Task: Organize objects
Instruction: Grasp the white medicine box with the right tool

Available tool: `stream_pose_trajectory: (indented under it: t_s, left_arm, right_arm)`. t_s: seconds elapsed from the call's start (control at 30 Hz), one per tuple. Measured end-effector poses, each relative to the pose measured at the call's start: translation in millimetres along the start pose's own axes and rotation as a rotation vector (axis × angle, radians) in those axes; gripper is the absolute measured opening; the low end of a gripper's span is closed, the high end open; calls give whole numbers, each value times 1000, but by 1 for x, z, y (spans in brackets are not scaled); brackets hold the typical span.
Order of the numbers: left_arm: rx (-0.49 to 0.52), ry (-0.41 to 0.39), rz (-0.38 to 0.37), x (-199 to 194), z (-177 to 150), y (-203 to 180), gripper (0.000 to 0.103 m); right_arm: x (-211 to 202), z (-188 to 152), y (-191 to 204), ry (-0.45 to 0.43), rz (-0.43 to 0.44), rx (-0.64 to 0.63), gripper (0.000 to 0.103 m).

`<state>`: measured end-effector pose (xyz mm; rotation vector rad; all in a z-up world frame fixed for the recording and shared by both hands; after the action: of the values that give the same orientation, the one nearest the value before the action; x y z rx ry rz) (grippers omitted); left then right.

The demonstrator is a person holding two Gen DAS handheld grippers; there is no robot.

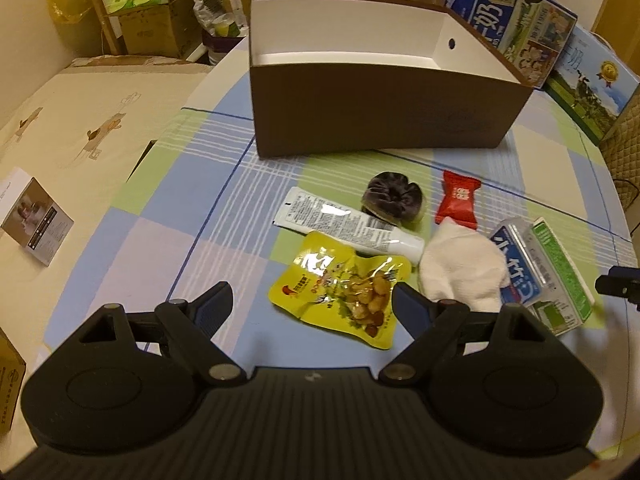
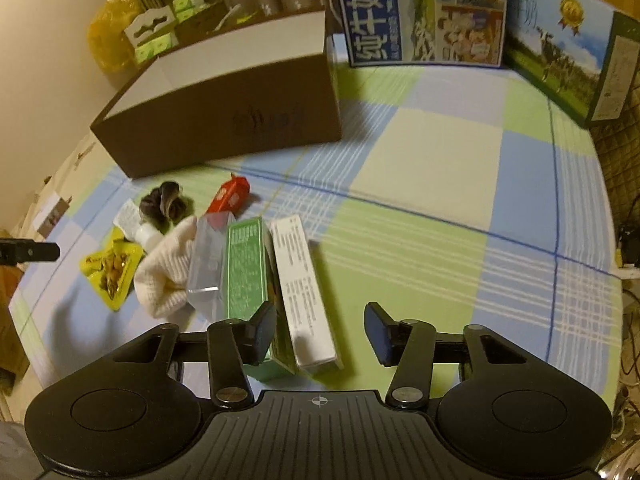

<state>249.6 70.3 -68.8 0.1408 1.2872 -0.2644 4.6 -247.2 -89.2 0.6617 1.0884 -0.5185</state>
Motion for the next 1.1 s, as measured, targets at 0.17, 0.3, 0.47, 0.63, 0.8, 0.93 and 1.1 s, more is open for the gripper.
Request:
stream_pose_trajectory:
  t_s: [0.17, 0.3, 0.47, 0.63, 0.8, 0.93, 1.1]
  left_arm:
    - [-6, 9, 4, 6, -1, 7, 84]
    - [-11, 17, 4, 11, -2, 12, 84]
    - [-12, 28, 5, 17, -4, 18, 84]
    - [-4, 41, -1, 23, -5, 21, 84]
    - [23, 57, -12, 31, -5, 19, 84]
    - [14, 92, -35, 42, -4, 16, 84]
    - [-48, 121, -68, 52, 5, 10, 91]
  right_arm:
    - [15, 2, 2, 21, 1, -43, 45]
    - [29, 7, 3, 57, -10, -72, 44]
    - [40, 13, 6, 71, -21, -98, 42]
    - [46, 19, 7, 67, -26, -94, 39]
    - [51, 18, 11, 78, -45, -110, 25]
    - [50, 14, 8, 71, -63, -75, 24]
    - [42, 4, -2, 72, -85, -27, 24]
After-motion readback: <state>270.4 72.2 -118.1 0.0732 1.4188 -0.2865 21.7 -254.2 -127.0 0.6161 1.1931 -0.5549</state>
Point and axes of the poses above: each gripper's, at about its wrist camera, not at the fingertips, and x roughly the way its jaws point, y to its left, z to its top, the point moved 4 cm from there along x, roughly the way its jaws point, and after that the axes turned 15 degrees about y, right-handed, at the moved point
